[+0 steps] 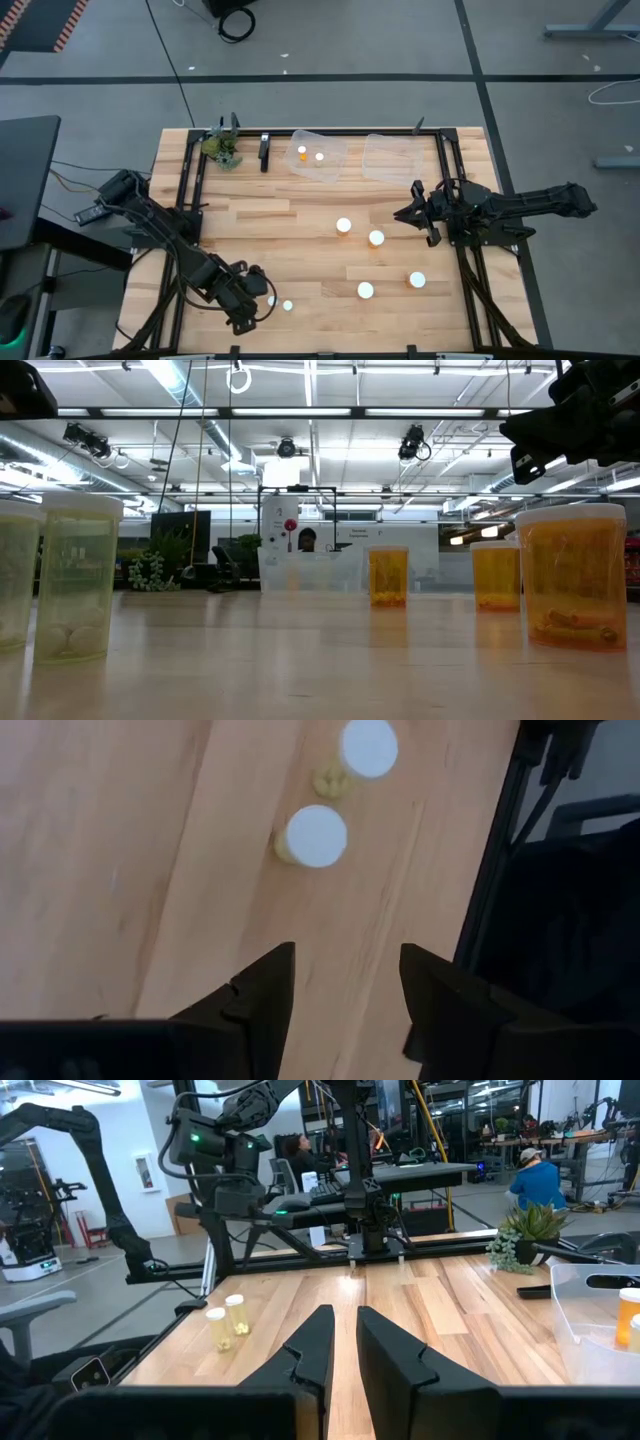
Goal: Pick and place medicine bottles into bin by pill shape (circle, oval)
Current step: Put the small yellow pill bottle into the left transparent bin
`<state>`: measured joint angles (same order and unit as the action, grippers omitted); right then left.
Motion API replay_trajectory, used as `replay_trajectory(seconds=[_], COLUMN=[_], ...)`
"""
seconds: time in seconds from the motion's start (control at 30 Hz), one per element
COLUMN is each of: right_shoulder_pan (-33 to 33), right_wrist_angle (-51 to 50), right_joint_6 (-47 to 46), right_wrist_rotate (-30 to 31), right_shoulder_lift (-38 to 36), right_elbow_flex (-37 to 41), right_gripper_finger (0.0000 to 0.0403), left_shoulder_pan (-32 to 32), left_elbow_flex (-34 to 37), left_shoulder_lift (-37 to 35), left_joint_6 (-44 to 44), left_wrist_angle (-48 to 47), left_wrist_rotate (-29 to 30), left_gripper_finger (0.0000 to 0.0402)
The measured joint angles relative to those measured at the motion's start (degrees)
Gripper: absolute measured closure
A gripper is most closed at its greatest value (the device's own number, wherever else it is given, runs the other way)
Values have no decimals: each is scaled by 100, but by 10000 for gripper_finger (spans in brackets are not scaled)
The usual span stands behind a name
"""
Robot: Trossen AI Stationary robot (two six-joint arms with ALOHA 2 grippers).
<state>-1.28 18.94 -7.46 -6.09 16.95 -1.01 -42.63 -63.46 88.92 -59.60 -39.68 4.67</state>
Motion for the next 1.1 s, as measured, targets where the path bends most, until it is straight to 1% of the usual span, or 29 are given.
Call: replay_trajectory(seconds=[0.33, 0.53, 0.63, 0.9, 0.97, 1.1], right_shoulder_pan=[2, 0, 0, 0, 2, 0], right_wrist_angle=[0, 0, 0, 0, -4, -2], right_joint_6=[0, 0, 0, 0, 0, 0], right_wrist_rotate=[2, 0, 0, 0, 0, 0], right_shoulder_lift=[0, 0, 0, -2, 0, 0], right_elbow_flex=[0, 2, 2, 2, 2, 2], right_gripper_finger=[349, 349, 349, 349, 349, 349], left_shoulder_pan=[2, 2, 19, 35, 35, 35], left_elbow_flex=[0, -60, -302, -1224, -1347, -1357], left_shoulder_lift=[0, 5, 170, 863, 958, 1116], left_joint_6=[-276, -287, -192, 212, 283, 516], left_wrist_angle=[313, 490, 272, -773, -960, -1089], left_wrist_rotate=[43, 62, 66, 68, 70, 101], left_gripper_finger=[212, 212, 212, 212, 212, 206])
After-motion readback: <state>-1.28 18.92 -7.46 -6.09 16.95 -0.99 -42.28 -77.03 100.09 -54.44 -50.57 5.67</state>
